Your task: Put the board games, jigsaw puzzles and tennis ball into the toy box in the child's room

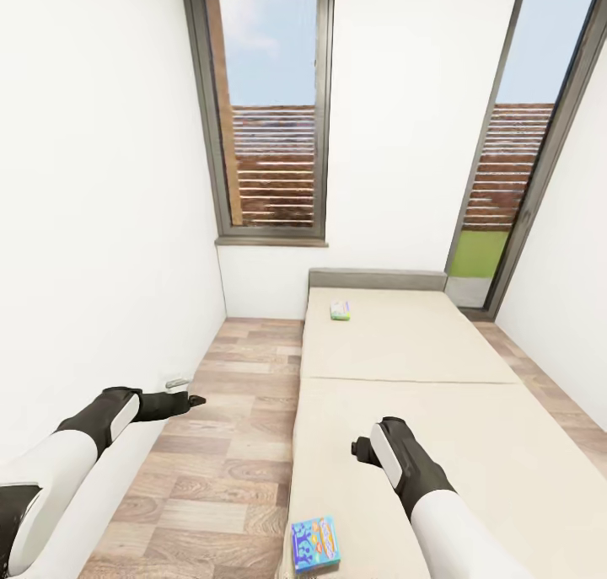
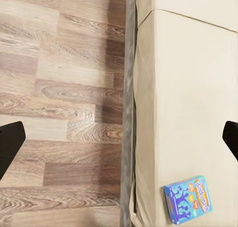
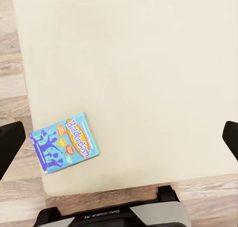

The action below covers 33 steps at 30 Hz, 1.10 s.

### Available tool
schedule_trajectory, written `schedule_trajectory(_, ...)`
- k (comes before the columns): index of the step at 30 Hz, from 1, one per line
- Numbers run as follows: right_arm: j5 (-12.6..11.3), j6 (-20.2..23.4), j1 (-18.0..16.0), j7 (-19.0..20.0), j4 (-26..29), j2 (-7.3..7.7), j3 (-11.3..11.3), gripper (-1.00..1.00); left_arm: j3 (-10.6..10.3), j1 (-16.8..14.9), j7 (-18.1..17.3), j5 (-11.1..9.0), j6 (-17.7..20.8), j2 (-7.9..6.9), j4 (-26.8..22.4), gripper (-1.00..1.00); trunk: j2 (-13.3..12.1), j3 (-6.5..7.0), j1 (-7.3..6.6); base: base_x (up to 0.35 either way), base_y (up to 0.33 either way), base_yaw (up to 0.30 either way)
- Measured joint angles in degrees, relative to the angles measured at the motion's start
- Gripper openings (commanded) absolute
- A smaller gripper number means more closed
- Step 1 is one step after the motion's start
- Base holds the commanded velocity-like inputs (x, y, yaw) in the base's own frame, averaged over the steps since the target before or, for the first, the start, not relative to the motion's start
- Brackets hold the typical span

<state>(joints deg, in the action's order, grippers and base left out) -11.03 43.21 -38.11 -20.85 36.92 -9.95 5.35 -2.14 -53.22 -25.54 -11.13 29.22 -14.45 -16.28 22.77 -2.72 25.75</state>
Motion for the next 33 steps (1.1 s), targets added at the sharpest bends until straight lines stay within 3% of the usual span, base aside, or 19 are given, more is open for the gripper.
schedule_trajectory(33, 0.1, -0.1, 0.0, -0.1, 0.0, 0.00, -0.1, 1.00, -0.2, 0.0, 0.2, 0.1, -0.1, -0.01, 0.0, 1.00, 0.0, -3.13, 0.00, 0.000, 0.000, 0.000)
